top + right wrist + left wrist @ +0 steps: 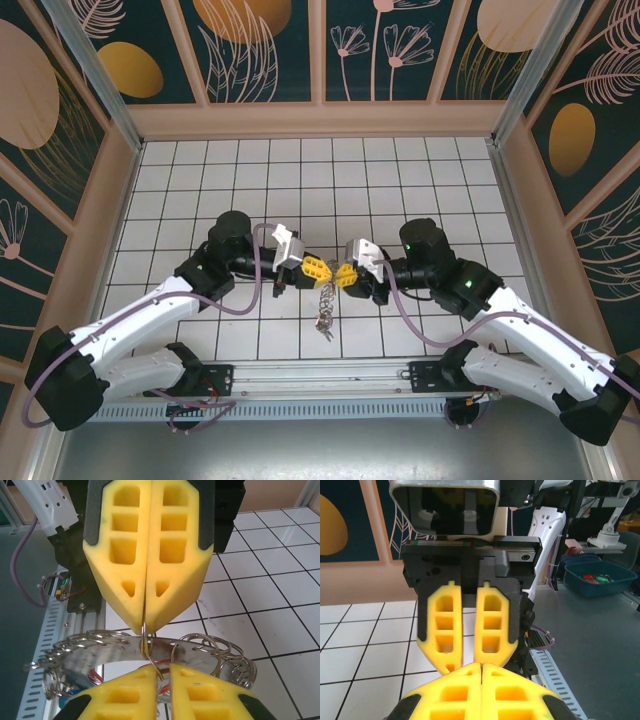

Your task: Put the keys on the keyring

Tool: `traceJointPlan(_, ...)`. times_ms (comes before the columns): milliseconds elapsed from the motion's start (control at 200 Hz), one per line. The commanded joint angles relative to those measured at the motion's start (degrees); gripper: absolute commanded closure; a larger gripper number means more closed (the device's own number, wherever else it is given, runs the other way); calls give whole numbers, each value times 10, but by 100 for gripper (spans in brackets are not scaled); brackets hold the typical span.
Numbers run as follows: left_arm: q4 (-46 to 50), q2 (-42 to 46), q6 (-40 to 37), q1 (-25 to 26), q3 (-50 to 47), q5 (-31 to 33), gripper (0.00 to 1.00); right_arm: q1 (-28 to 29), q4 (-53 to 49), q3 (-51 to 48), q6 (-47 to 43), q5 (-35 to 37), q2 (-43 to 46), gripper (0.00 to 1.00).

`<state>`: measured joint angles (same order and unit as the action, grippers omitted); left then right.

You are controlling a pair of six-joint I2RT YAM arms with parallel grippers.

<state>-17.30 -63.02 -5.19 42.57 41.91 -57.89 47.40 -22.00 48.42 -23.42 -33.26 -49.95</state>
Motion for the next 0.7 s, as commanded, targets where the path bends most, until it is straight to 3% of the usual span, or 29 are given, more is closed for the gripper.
traceJointPlan(0,-118,11,49,2,-16,-14,100,-1,40,-11,11,-32,0,94)
traceJointPlan(60,-159,9,69,1,-28,-15,100,-1,57,-17,21,-41,-4,100)
traceJointPlan(310,-227,4,89,2,-59,-3,100,0,98,-19,47,-66,-38,100)
traceJointPlan(696,-219,14,83,2,-70,20,100,-7,45,-14,24,-21,19,87)
